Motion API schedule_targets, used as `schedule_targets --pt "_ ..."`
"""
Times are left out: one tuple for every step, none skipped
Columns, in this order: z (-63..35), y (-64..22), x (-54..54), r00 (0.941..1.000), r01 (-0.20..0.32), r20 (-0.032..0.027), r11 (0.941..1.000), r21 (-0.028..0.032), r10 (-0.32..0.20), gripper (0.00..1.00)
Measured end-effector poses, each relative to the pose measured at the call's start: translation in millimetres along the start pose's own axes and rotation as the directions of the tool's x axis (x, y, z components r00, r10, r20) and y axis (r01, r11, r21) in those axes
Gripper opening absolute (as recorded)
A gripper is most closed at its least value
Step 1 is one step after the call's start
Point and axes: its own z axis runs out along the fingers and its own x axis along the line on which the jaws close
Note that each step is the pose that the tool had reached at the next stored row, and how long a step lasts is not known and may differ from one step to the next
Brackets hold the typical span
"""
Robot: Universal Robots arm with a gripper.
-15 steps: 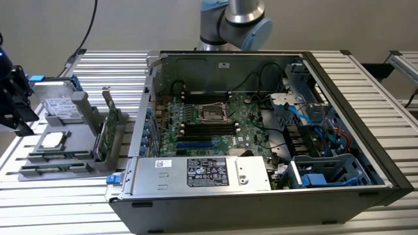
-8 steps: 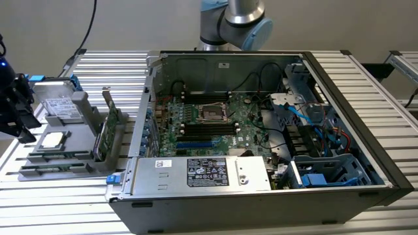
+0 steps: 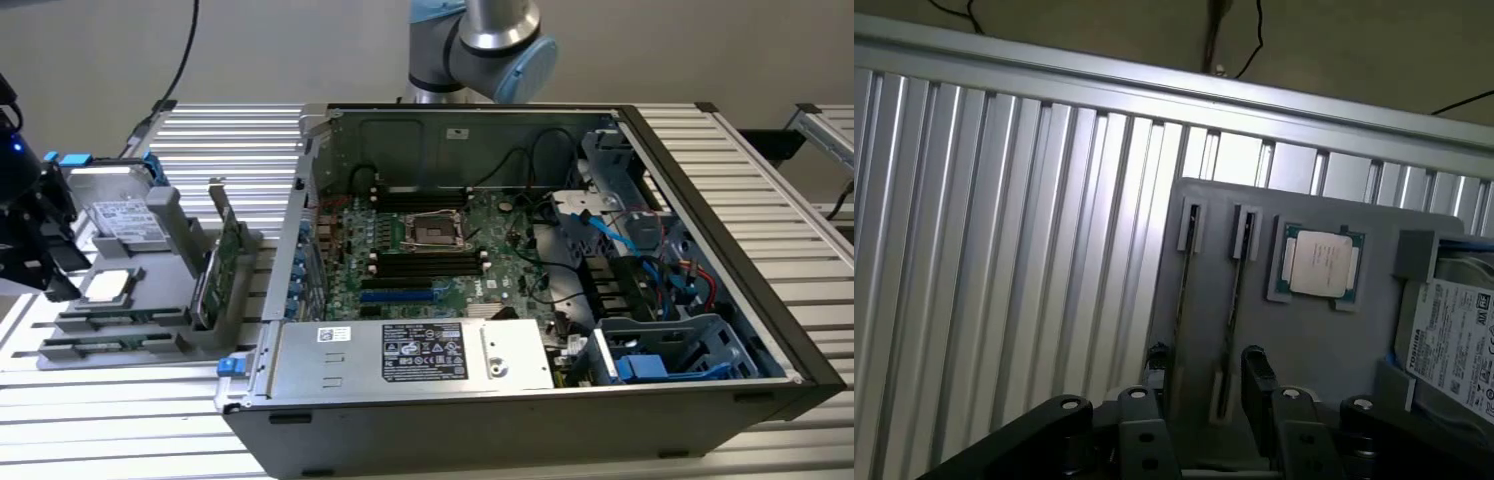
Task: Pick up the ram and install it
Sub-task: 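Pick up the ram and move it above insertion slot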
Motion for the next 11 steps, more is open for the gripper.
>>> schedule_targets --pt "1.8 0.0 0.0 1.0 -0.007 0.0003 1.0 0.0001 0.007 0.42" --pt "3.6 -0.1 0.0 0.9999 -0.016 0.0006 0.9999 0.0002 0.016 0.42" --pt "5.5 -0.2 0.0 0.9996 -0.028 0.0009 0.9996 0.0002 0.028 0.42" --pt "7.3 -0.2 0.0 0.9992 -0.039 0.0012 0.9992 0.0002 0.039 0.42" --pt "9.1 -0.2 0.1 0.9988 -0.049 0.0015 0.9988 0.0002 0.049 0.42" --pt "10.9 -0.2 0.1 0.9983 -0.058 0.0018 0.9983 0.0002 0.058 0.42" --pt "12.8 -0.2 0.1 0.9978 -0.066 0.0021 0.9978 0.0003 0.066 0.42" --pt "14.5 -0.2 0.1 0.9974 -0.072 0.0023 0.9974 0.0004 0.072 0.42" --pt "16.3 0.0 0.0 0.997 -0.078 0.0025 0.997 0.0004 0.078 0.42" --pt "18.2 0.4 0.0 0.9967 -0.081 0.0025 0.9967 0.0004 0.081 0.42" --pt "20.1 1.4 -0.2 0.9964 -0.084 0.0026 0.9965 0.0004 0.084 0.42"
